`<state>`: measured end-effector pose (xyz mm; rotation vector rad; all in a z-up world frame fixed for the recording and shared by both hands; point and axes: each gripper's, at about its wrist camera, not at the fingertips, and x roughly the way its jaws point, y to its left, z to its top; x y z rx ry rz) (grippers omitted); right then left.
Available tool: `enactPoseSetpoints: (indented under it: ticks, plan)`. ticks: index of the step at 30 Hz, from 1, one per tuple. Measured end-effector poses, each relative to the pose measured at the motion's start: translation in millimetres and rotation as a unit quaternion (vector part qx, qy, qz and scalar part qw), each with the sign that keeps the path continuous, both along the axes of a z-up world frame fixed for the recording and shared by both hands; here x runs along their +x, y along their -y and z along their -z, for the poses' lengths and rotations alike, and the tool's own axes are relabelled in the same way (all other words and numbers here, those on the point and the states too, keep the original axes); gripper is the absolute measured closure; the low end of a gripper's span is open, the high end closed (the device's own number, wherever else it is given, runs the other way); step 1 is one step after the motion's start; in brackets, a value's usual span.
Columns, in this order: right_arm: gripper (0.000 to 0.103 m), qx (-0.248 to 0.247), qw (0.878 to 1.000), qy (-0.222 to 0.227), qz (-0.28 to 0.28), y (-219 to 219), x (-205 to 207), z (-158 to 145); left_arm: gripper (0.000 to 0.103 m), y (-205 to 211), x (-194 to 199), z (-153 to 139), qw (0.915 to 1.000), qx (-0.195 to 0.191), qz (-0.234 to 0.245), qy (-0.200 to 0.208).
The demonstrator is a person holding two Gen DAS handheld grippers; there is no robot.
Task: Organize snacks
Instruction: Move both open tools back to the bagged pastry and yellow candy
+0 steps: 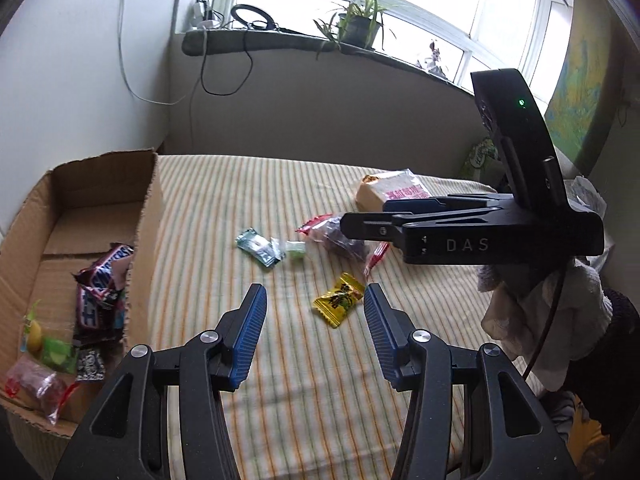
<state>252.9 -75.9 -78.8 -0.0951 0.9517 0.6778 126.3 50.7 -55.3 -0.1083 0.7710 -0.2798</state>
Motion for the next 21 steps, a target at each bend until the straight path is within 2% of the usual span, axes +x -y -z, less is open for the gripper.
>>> enactPoseSetpoints:
  ticks: [11, 16, 21]
  plan:
    - [0.044, -0.018, 1.000, 0.001, 0.000, -9.9, 17.2, 19.5, 0.053, 25.9, 28.6, 26.4, 0.9975, 0.018, 0.052, -0.044]
    - [0.044, -0.027, 1.000, -0.006, -0.001, -13.8, 23.7, 29.5, 0.053, 29.7, 39.2, 34.3, 0.9967, 0.019, 0.055, -0.056]
    - [0.052, -0.033, 0.999, -0.006, -0.004, -17.9, 26.0, 35.7, 0.053, 36.3, 42.1, 41.3, 0.9950, 0.031, 0.071, -0.064]
